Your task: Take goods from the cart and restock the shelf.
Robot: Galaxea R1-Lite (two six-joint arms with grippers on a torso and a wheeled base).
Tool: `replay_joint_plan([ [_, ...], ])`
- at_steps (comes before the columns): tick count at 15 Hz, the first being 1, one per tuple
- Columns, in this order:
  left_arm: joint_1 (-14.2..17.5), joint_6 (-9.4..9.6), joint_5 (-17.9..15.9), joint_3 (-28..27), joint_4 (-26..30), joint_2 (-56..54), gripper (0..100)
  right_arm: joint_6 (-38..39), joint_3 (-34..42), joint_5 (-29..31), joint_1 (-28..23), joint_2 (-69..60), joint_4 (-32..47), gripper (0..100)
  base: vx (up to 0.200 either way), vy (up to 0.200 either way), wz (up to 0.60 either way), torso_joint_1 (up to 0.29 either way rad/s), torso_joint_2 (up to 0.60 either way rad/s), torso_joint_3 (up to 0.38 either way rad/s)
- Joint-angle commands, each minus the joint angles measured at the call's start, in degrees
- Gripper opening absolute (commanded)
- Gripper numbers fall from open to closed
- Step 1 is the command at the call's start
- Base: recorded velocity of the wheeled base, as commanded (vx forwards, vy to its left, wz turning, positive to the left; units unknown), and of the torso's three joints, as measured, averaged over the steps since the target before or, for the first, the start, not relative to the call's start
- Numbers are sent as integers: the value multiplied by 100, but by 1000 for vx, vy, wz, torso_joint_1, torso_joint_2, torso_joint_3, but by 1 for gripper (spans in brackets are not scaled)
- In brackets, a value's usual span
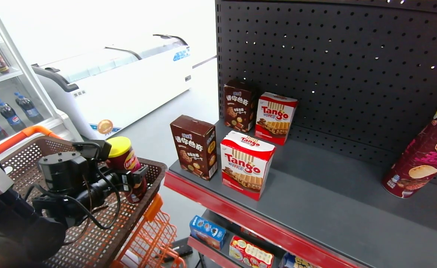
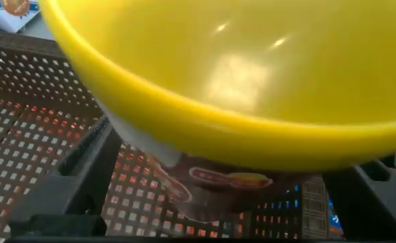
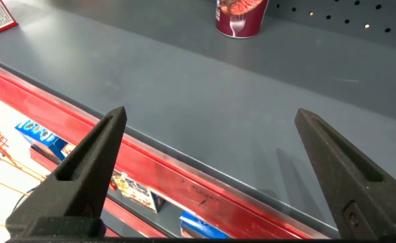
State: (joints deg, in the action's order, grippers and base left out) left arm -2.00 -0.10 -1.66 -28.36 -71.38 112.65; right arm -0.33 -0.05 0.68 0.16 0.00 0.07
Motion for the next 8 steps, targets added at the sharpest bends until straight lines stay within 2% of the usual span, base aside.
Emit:
replay_joint_plan([
  [1, 7, 1, -1, -12, -43, 117, 100, -2, -4, 2, 2, 0, 1, 100, 0, 0, 0, 0, 0, 0],
  [2, -2, -8, -1, -30, -113, 143, 100, -2, 5, 2, 2, 0, 1, 100, 0, 0, 0, 0, 0, 0],
  [3, 7, 1, -1, -47, -131, 152, 0, -2, -4, 2, 2, 0, 1, 100, 0, 0, 0, 0, 0, 0],
  [8, -11, 62, 8, -12, -263, 20, 0, -2, -4, 2, 2, 0, 1, 100, 0, 0, 0, 0, 0, 0],
])
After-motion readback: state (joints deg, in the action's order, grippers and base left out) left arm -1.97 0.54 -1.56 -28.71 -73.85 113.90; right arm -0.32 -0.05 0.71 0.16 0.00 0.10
